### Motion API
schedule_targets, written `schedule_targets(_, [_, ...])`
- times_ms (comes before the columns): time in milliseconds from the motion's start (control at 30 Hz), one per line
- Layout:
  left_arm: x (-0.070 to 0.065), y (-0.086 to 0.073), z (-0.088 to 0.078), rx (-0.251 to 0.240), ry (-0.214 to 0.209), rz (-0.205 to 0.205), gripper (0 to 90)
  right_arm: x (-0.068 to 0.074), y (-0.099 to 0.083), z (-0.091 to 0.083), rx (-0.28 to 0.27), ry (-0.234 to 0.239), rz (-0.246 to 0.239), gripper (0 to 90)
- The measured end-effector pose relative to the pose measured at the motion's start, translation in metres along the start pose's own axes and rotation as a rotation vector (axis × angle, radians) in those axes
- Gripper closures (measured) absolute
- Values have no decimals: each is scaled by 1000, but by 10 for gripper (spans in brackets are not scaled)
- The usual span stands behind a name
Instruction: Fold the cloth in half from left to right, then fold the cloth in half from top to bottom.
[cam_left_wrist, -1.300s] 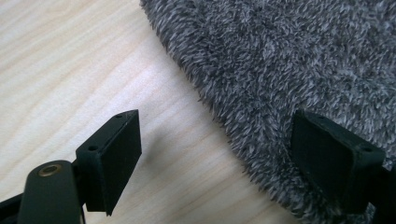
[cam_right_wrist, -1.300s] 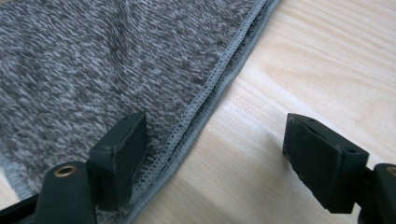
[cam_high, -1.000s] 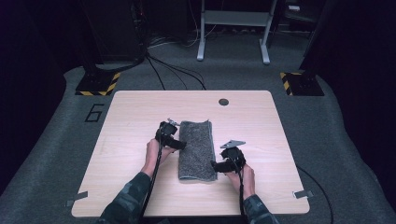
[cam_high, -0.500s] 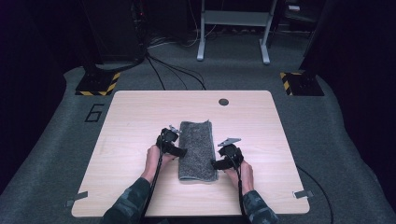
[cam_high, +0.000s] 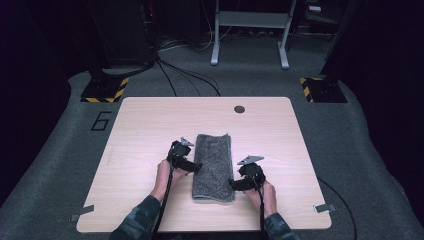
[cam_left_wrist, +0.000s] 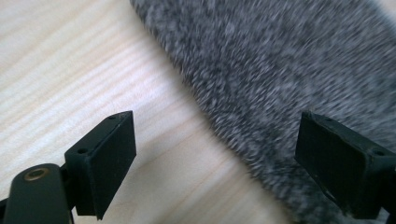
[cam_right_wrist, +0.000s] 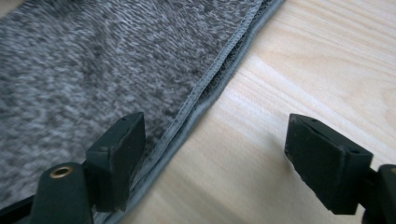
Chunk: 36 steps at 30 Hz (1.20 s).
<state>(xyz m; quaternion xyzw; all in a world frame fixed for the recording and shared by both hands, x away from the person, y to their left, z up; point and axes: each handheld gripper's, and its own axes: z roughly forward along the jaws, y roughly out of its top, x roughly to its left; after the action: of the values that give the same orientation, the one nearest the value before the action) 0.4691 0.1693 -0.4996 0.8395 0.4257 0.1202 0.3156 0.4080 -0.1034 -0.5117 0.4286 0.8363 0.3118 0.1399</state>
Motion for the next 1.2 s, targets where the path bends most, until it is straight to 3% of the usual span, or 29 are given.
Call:
schedule_targets(133, [5, 1, -8, -18, -3, -17, 115, -6, 2, -8, -27, 14, 36, 177])
schedule_targets(367, [13, 2, -9, -25, 0, -40, 110, -20, 18, -13, -53, 14, 23, 168])
schedule_targets(467, [15, 4, -9, -21, 2, -45, 111, -21, 24, -13, -52, 23, 48, 168])
schedule_targets(633, [20, 7, -8, -21, 3, -58, 100, -27, 33, -9, -58, 42, 33, 162])
schedule_targets(800, [27, 13, -4, -38, -21, -105, 94, -29, 44, -5, -57, 59, 38, 161])
schedule_targets(933, [28, 18, 0, -36, -20, -114, 95, -31, 52, 0, -54, 64, 24, 163])
schedule_targets(1100, [29, 27, 7, -31, -7, -86, 98, -30, 64, 4, -55, 53, -4, 166])
schedule_targets(1200, [30, 31, 10, -27, -13, -89, 102, -30, 70, 6, -46, 56, 5, 166])
